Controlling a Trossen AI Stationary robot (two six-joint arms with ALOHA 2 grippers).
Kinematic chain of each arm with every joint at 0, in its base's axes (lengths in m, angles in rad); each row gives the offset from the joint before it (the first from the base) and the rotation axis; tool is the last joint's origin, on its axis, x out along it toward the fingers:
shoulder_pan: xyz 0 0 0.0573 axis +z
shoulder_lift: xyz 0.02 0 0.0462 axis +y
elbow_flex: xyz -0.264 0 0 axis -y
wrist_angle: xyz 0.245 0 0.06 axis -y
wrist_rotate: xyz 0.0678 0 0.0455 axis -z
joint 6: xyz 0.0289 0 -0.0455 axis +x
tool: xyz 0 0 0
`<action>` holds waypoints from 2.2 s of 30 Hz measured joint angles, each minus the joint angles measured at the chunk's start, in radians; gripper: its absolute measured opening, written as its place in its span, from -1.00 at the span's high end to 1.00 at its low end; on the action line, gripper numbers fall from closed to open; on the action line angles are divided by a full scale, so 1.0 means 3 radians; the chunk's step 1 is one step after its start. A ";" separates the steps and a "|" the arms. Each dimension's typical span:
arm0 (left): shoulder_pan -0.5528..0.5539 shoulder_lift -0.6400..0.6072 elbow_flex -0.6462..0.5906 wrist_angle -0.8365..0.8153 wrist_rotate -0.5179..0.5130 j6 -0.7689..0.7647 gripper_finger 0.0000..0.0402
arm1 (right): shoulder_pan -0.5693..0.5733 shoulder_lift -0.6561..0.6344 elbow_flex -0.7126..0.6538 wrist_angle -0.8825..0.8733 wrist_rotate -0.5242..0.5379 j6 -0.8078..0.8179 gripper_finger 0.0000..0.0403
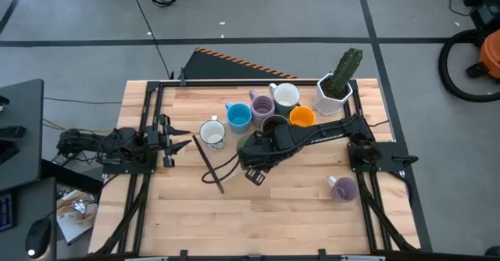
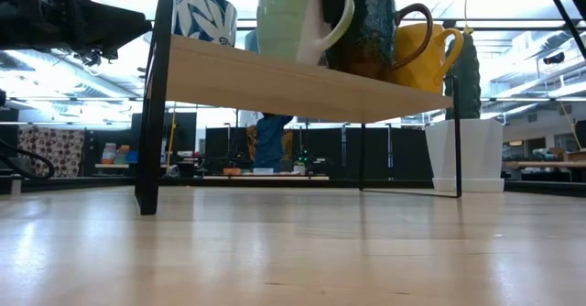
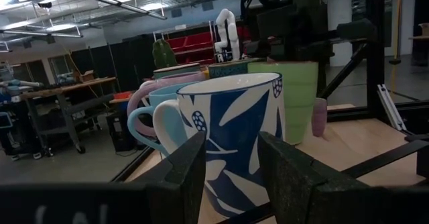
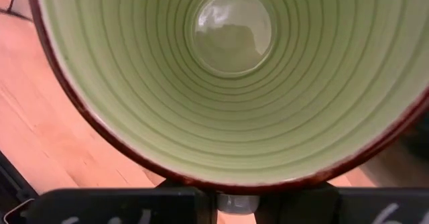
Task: Place coffee mugs
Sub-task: Put the green mug on the shelf, then put the purple patterned mug on the shelf
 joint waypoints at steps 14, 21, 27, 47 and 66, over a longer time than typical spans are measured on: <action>0.0000 0.0000 0.0000 0.0000 0.0001 0.0003 0.30 | -0.0156 -0.0002 0.0002 -0.0032 -0.0101 0.0026 0.65; -0.0001 0.0000 0.0000 0.0000 0.0001 0.0002 0.30 | -0.0213 -0.0006 0.0004 -0.0034 -0.0195 -0.0032 0.58; 0.0000 0.0000 0.0000 0.0000 0.0001 0.0001 0.30 | -0.0216 -0.0006 0.0004 -0.0026 -0.0201 -0.0011 0.37; 0.0000 0.0000 0.0000 0.0000 0.0001 -0.0017 0.30 | -0.0103 -0.0008 0.0477 -0.0226 -0.0251 0.0110 0.14; -0.0001 0.0000 0.0000 -0.0028 0.0003 -0.0040 0.30 | 0.0113 -0.0175 0.0533 -0.0274 0.0268 -0.0030 0.14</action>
